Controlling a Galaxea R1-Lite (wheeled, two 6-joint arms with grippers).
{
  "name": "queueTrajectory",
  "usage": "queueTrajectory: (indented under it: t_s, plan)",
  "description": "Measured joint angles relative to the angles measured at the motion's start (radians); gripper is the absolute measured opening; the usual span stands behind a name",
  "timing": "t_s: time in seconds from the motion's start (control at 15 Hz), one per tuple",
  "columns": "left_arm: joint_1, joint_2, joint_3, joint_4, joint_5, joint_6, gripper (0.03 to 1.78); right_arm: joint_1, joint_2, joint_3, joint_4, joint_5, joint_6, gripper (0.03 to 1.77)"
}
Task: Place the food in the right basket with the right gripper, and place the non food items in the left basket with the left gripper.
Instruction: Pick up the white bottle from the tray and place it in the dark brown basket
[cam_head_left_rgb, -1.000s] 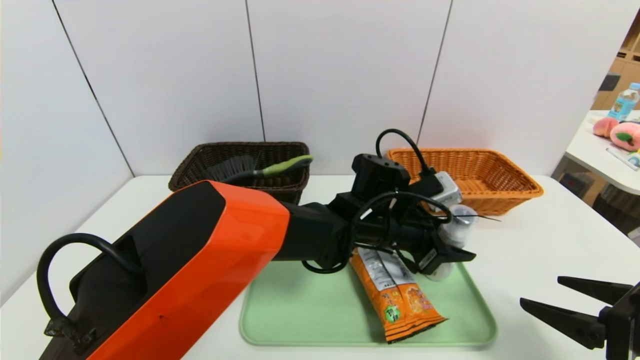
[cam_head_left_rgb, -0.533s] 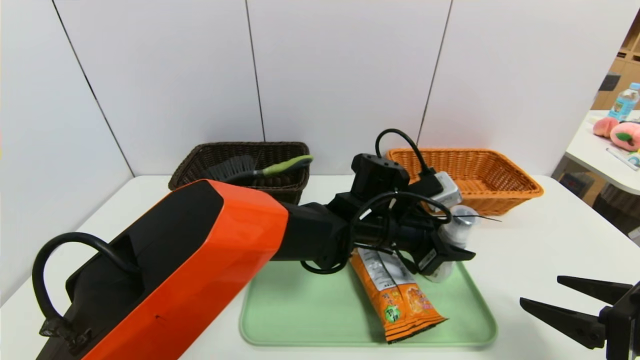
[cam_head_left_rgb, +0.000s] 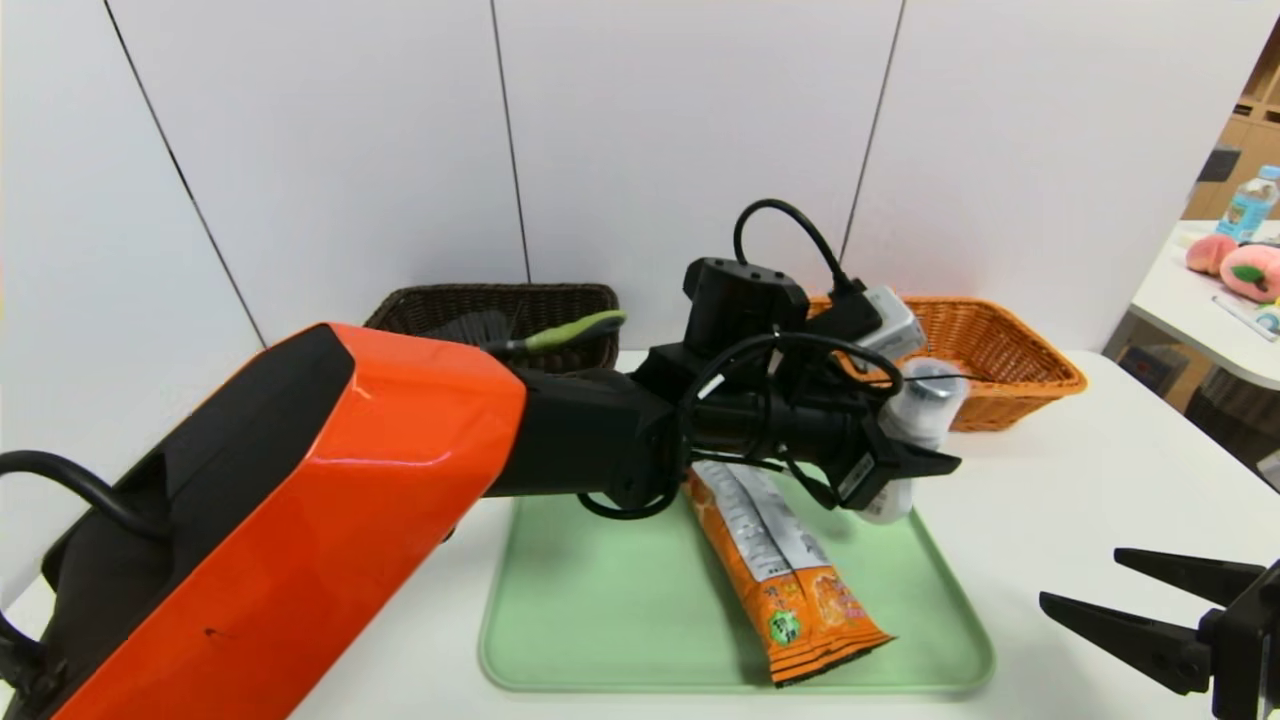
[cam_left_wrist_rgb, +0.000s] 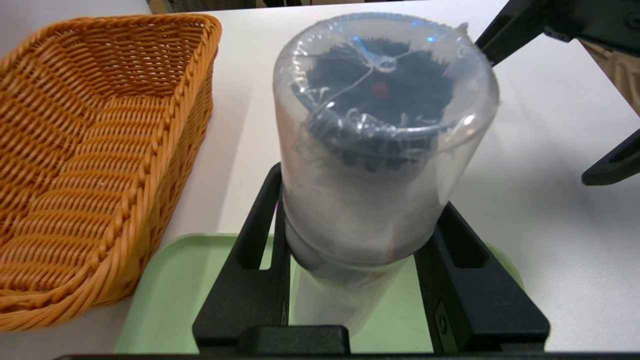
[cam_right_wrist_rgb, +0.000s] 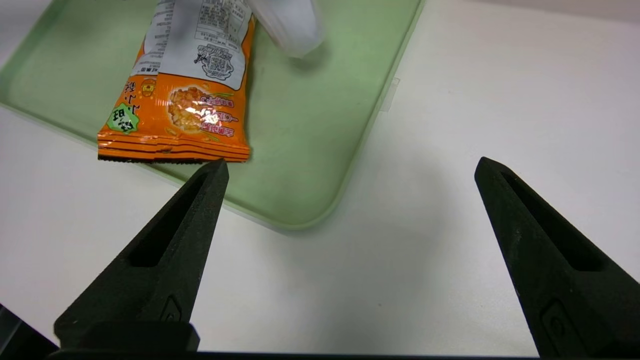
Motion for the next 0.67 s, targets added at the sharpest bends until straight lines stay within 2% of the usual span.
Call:
queueTrajectory:
  t_s: [0.27, 0.67]
  plan:
    - [0.056, -0.088, -0.008, 0.056, 0.004, -0.008, 0.72, 0.001, 0.0, -0.002, -0.002, 0.004, -0.001, 1.7]
    - [0.227, -0.219, -0.027, 0.165, 0.029, -0.04, 0.72, 0.003, 0.003, -0.004, -0.003, 0.006, -0.001, 1.7]
